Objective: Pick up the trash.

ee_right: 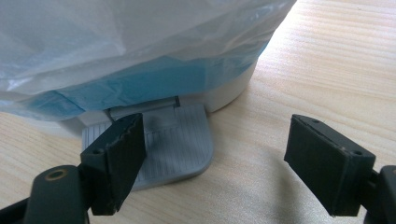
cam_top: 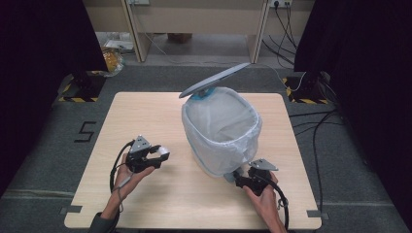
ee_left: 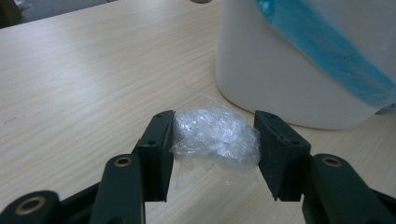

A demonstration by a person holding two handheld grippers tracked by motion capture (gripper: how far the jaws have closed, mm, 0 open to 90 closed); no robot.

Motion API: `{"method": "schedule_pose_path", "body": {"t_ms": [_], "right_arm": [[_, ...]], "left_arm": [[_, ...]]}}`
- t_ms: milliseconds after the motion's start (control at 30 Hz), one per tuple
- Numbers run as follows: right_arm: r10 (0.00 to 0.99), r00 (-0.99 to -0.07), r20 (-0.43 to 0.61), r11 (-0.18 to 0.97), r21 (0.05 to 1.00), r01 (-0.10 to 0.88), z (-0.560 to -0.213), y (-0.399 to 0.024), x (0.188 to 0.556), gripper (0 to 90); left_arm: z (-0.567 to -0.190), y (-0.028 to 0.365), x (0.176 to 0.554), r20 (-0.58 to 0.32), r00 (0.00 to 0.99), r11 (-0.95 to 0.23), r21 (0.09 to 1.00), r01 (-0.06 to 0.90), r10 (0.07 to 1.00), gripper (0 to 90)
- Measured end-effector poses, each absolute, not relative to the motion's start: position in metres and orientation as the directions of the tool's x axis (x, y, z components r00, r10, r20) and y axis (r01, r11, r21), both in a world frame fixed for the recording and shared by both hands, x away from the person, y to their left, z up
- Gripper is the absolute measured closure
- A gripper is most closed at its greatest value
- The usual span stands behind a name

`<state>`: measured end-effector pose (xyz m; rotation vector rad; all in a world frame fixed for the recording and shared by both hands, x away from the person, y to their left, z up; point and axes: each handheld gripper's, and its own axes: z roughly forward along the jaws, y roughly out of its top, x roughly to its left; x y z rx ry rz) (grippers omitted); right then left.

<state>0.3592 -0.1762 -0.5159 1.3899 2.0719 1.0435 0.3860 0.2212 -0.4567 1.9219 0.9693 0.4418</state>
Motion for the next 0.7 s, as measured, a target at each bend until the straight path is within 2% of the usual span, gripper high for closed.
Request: {"method": "schedule_pose_path", "body": {"t_ms": [700], "right_arm": [[0.914,-0.403,0.051,0.215,0.782,0.586,-0.516,-0.176,0.359,20.2]], "left_arm": [[-0.437,0.214,0.372,-0.089,0.676,-0.281,0.863,0.419,0.732,49.2]]}}
